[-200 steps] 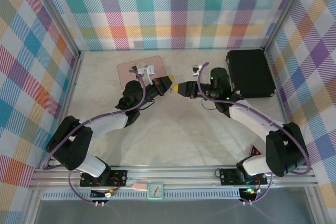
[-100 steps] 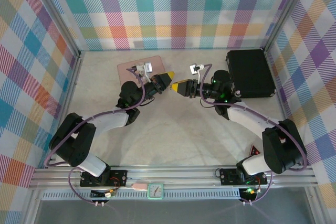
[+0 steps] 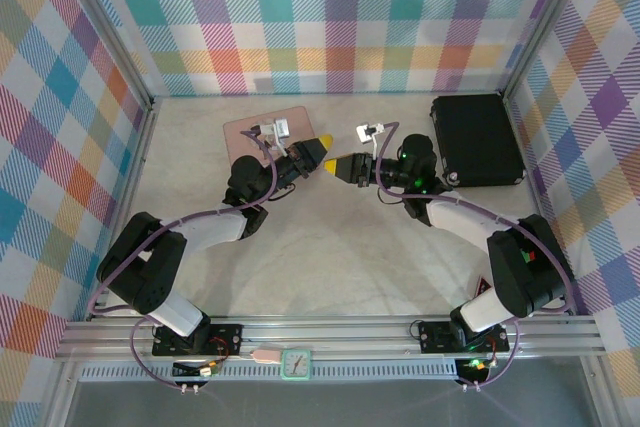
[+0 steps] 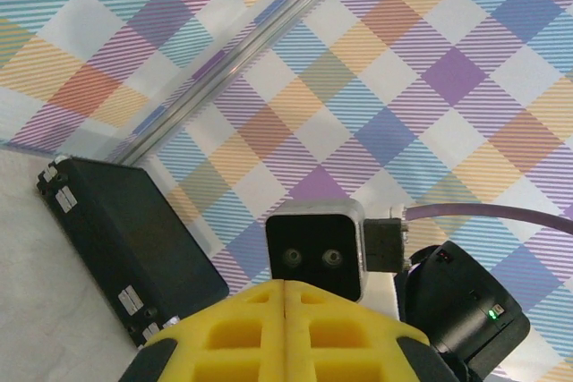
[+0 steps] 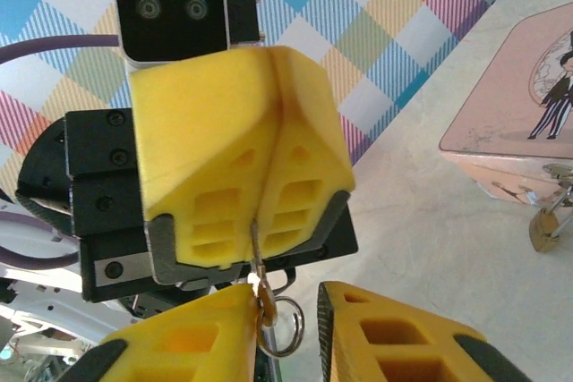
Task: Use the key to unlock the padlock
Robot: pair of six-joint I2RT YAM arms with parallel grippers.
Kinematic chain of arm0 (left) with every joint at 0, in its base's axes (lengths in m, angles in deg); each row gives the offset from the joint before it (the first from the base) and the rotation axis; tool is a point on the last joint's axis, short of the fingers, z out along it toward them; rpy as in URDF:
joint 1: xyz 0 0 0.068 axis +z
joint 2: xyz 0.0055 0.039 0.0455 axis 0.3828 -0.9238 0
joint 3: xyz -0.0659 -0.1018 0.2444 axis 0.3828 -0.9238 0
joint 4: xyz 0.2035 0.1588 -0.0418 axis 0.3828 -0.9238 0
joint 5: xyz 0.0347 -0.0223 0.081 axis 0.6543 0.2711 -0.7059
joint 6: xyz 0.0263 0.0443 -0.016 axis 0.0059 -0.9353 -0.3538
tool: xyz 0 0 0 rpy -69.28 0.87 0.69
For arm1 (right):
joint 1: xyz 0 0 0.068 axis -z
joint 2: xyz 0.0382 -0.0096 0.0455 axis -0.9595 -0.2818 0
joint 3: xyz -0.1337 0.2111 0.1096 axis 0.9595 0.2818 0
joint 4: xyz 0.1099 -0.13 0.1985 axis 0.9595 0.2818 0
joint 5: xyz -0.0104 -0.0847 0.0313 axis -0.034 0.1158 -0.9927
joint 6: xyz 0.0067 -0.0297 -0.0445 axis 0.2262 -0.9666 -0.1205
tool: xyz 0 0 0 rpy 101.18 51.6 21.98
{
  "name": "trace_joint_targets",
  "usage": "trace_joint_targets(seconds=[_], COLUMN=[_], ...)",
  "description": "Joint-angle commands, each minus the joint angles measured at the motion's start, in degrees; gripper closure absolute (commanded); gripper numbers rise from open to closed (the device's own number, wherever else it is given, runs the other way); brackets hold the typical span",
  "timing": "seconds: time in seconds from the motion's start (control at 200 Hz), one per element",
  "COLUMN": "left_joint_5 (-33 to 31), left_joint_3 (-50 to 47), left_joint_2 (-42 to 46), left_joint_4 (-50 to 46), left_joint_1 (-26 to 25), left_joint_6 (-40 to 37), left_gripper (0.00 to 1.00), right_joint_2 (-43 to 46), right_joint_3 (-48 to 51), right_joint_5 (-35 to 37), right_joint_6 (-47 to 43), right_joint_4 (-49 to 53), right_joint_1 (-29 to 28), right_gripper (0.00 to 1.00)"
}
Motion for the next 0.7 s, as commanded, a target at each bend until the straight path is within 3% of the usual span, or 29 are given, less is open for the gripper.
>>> trace_joint_targets(seconds=[0.0, 0.15, 0.265, 0.3, 0.33, 0.4, 0.45, 0.56, 0.695], left_joint_5=[0.0, -0.3, -0.8, -0.8, -0.7, 0.4, 2.2, 8.7, 16.0], left_joint_3=[0.3, -0.3, -0.9, -0.9, -0.8, -0.7, -0.5, 0.9, 2.3], left_joint_2=[-0.6, -1.1, -1.1, -0.9, -0.6, -0.1, 0.0, -0.7, -1.1], left_joint_4=[4.6, 5.4, 6.5, 6.2, 5.7, 3.9, 2.8, 1.5, 0.4], left_joint_1=[0.3, 0.1, 0.1, 0.1, 0.4, 1.8, 3.3, 6.9, 9.0], left_joint_6=[0.7, 1.3, 2.1, 2.2, 2.6, 4.2, 6.0, 10.4, 11.9], left_gripper=[1.00, 1.00, 1.00, 1.00, 0.92, 0.55, 0.43, 0.39, 0.39], right_joint_2=[-0.9, -1.8, -2.2, -1.9, -1.5, 0.1, 1.5, 3.5, 4.0], right_joint_3=[-0.8, -1.0, -1.3, -1.3, -1.4, -2.2, -3.4, -7.4, -11.7], right_joint_5=[-1.5, -2.0, -2.3, -2.2, -2.2, -2.2, -2.4, -3.7, -5.7], right_joint_6=[1.1, 2.4, 2.3, 1.4, 0.1, -4.6, -9.2, -19.6, -26.2], right_joint_4=[-4.1, -5.9, -5.9, -5.0, -3.5, 2.9, 9.6, 25.9, 37.8], right_joint_1=[-0.4, -0.3, -0.3, -0.3, -0.2, 0.1, 0.2, 0.4, 1.7], right_gripper=[0.79, 0.83, 0.99, 1.00, 1.00, 1.00, 1.00, 1.00, 1.00])
